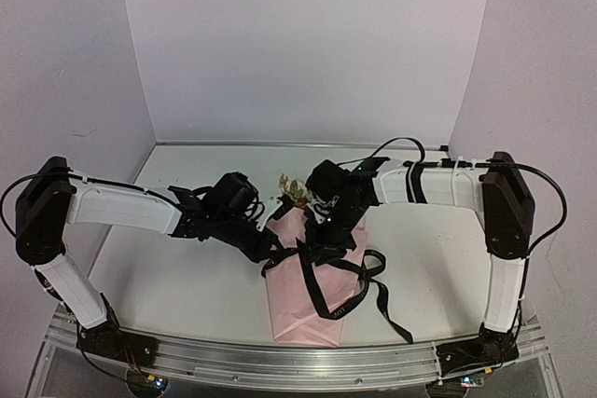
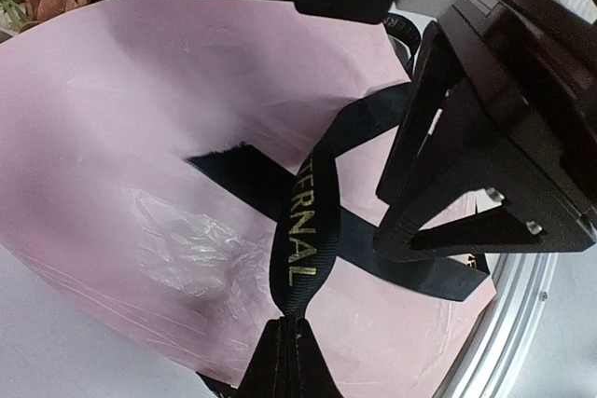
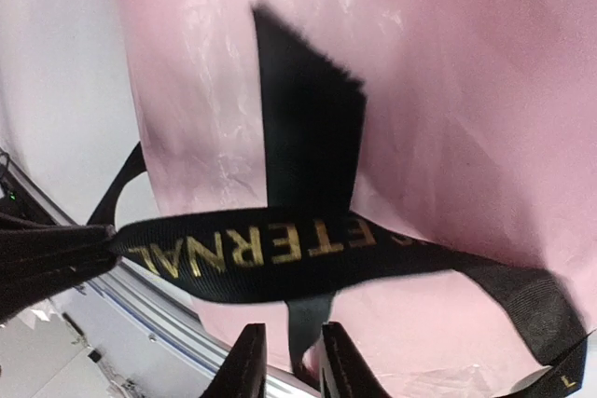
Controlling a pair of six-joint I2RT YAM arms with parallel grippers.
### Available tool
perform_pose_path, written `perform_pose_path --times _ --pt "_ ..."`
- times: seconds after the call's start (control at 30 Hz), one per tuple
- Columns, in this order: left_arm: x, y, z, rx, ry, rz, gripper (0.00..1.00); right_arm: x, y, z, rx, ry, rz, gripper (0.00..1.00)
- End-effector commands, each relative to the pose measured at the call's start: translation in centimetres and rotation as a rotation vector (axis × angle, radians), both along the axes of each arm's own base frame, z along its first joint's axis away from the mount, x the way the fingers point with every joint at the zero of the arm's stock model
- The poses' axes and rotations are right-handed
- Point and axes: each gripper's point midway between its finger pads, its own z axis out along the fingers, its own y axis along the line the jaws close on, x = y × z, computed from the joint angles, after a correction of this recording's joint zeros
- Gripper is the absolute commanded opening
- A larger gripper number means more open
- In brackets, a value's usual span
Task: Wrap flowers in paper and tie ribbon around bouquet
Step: Cross the ribbon over the folded bouquet.
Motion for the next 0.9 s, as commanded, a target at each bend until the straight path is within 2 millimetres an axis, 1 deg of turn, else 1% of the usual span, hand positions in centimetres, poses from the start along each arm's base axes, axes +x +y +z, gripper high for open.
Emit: perform_pose_path --times 0.0,0.07,0.13,0.23,0.33,0.43,0.57,0.73,0.8,0.87 --pt "0.0 -0.2 -0.2 0.011 0.007 -0.009 0.06 0.1 -1.1 1.4 -0.025 -0.043 0.02 0.35" --pt "0.1 -0.4 -0.1 0.005 0.01 -0.009 0.13 -0.2 -1.6 2.1 -0.019 -0.056 0.024 0.4" --pt "0.2 -0.6 0.2 -0.006 0.01 -0.007 0.18 -0.4 -2.3 2.5 -0.025 -0.078 0.022 0.45" --pt "0.0 -1.1 0.5 -0.023 0.019 -0.016 0.18 0.0 -3.8 3.2 -0.052 -0.136 0.002 0.51" --pt "-0.4 -1.5 0.2 -0.017 0.033 -0.031 0.15 0.5 -4.7 3.3 -0.072 -0.163 -0.016 0.54" --pt "-1.2 -2.0 -0.4 -0.009 0.052 -0.051 0.14 1.2 -4.8 3.5 -0.073 -0.173 -0.026 0.56" --pt "-2.0 -2.6 -1.3 0.002 0.084 -0.076 0.13 2.5 -4.3 3.4 -0.074 -0.189 -0.032 0.56" --pt "-2.9 -3.1 -1.6 0.015 0.1 -0.093 0.13 4.1 -4.6 3.0 -0.093 -0.199 -0.065 0.56" --pt "-2.6 -3.0 -1.1 0.011 0.092 -0.068 0.18 4.4 -4.9 2.9 -0.102 -0.209 -0.07 0.56" --pt "-1.8 -3.1 0.1 -0.005 0.067 -0.025 0.26 4.4 -5.3 2.9 -0.112 -0.217 -0.068 0.56"
